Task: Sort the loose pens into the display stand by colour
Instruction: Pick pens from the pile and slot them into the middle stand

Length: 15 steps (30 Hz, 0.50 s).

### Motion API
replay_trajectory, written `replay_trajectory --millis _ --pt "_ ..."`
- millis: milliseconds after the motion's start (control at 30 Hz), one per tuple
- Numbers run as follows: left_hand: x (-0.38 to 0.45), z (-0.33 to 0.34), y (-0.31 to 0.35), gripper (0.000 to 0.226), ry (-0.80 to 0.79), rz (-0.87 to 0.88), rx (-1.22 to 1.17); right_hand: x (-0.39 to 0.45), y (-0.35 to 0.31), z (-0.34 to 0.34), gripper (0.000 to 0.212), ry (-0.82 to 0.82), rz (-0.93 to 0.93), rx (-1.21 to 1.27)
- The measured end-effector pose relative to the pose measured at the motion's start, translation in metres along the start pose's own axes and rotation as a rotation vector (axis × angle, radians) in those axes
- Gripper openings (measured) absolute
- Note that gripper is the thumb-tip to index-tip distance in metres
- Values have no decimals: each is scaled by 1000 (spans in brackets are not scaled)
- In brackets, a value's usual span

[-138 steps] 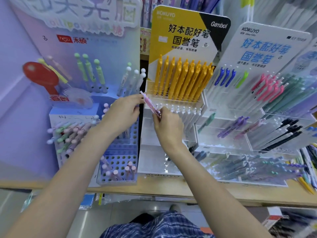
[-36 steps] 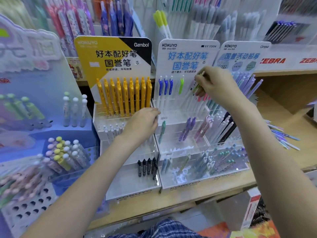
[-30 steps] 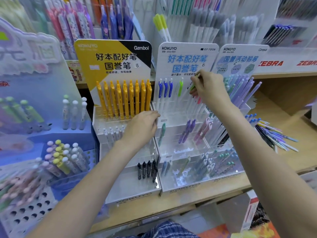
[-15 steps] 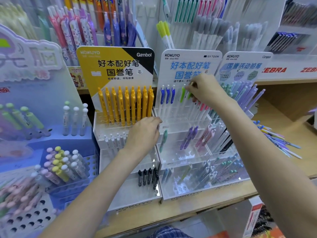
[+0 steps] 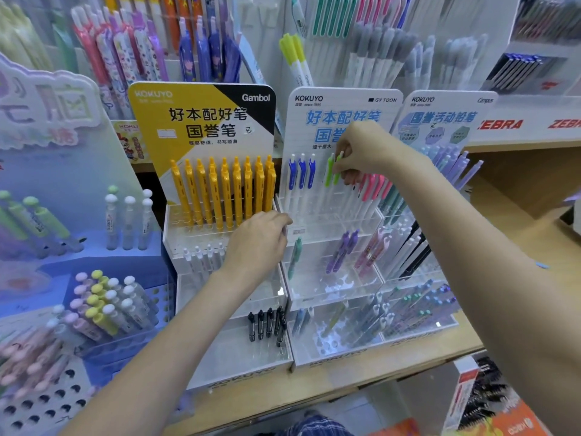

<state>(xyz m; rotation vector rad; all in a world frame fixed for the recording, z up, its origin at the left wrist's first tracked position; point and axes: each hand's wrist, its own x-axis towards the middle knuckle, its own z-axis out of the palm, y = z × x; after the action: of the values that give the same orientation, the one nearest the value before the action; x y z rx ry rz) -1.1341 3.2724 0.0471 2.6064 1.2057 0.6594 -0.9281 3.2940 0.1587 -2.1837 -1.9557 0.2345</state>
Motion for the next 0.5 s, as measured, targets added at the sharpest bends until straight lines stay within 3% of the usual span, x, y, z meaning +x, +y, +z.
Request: replay_trajectory --millis 200,367,433,500 --pt "-3 3 8 31 46 -52 6 7 4 1 13 -56 -80 -120" --pt "-3 3 26 32 47 -175 -8 -8 11 -4 18 -14 -132 17" --pt "-1 2 42 31 143 -240 -4 -28 23 -16 30 105 -172 186" --pt "4 5 70 28 353 -222 1 -54 52 -33 23 245 -242 295"
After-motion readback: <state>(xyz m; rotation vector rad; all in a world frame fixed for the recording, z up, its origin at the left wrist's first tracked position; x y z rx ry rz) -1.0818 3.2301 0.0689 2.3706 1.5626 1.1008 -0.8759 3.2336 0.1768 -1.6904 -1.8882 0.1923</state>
